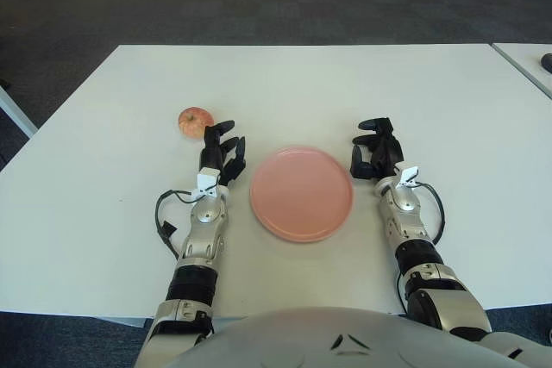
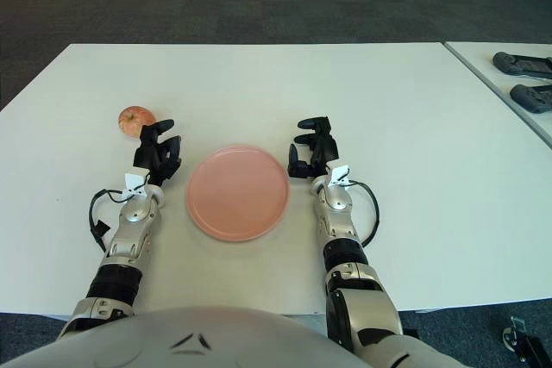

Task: Put the apple into the plate.

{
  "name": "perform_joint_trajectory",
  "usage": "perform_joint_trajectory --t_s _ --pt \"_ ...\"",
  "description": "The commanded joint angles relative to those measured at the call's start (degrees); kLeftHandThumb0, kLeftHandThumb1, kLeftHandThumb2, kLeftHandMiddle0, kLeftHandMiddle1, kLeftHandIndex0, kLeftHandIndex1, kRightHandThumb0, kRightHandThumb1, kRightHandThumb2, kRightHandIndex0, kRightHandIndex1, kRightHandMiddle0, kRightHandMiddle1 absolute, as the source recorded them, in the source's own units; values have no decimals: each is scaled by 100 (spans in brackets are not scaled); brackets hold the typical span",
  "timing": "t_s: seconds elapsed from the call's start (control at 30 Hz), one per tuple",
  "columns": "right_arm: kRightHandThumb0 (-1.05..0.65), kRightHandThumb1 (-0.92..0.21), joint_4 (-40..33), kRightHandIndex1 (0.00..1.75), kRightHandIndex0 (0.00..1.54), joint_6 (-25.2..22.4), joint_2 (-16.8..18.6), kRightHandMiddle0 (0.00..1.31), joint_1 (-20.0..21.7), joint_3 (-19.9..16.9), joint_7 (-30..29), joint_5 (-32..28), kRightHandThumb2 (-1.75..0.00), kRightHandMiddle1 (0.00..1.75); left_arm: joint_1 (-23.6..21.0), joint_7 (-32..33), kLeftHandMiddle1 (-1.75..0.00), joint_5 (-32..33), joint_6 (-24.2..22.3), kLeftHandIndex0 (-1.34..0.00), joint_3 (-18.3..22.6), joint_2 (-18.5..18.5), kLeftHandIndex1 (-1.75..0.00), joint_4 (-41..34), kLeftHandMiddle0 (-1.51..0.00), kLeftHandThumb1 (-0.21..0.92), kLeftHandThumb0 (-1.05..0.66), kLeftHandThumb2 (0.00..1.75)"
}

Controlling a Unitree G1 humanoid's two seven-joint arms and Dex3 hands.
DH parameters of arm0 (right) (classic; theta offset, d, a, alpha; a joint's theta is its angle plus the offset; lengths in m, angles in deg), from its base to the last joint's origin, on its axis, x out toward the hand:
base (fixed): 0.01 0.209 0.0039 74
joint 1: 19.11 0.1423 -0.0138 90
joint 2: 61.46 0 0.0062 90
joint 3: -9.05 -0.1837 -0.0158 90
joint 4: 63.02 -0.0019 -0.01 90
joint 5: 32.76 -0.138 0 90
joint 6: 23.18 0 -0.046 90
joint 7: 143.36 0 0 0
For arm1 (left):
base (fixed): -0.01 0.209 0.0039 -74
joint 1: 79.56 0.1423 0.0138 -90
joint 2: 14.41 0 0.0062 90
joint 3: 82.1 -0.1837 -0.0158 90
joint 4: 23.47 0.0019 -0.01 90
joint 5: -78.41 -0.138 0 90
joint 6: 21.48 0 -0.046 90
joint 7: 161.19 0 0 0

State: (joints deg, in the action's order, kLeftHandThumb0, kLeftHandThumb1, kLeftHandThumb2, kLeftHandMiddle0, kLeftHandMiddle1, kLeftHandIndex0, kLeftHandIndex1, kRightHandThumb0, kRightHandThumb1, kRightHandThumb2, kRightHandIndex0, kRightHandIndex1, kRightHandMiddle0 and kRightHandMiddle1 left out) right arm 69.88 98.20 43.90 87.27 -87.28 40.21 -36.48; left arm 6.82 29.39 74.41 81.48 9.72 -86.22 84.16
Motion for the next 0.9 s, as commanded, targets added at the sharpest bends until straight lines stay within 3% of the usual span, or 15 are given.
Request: perform_joint_trajectory --t_s 0.0,0.1,0.17,0.3,0.37,0.5,0.63,0.87 --pt "53 -16 91 175 73 -75 28 95 -16 0 -77 34 -150 175 71 -31 -84 -55 30 -11 -5 -62 -123 -100 -32 92 -74 52" --pt "53 -16 63 175 74 -149 29 95 -23 9 -144 63 -151 175 183 -51 -84 -94 -51 -10 -11 -117 -123 -440 -31 92 -75 53" --pt "53 -16 44 175 74 -192 30 95 -27 14 -160 61 -151 175 352 -11 -83 -231 -297 -9 -24 -168 -122 -1087 -30 92 -76 53" --pt "53 -15 21 175 74 -217 33 95 -36 12 -85 2 -151 175 664 273 -81 -985 -788 -6 -106 -209 -122 -2296 -26 92 -78 54" --pt "53 -15 29 175 74 -188 30 95 -36 3 -41 -28 -152 175 779 583 -77 -1761 -881 -4 -188 -259 -120 -2721 -23 92 -79 55" --pt "54 -15 56 175 75 -176 21 95 -27 -4 -54 -14 -152 175 844 970 -72 -2459 -877 -1 -242 -313 -117 -2839 -19 92 -79 56" --pt "54 -13 87 175 76 -182 11 97 -11 1 -152 59 -154 175 817 1759 -63 -3340 -551 0 -184 -539 -107 -2948 -15 92 -81 56" --pt "55 -11 137 175 78 -208 21 100 23 -4 -70 -7 -156 175 551 2770 -54 -4131 -451 0 -90 -692 -94 -2964 -9 92 -84 51"
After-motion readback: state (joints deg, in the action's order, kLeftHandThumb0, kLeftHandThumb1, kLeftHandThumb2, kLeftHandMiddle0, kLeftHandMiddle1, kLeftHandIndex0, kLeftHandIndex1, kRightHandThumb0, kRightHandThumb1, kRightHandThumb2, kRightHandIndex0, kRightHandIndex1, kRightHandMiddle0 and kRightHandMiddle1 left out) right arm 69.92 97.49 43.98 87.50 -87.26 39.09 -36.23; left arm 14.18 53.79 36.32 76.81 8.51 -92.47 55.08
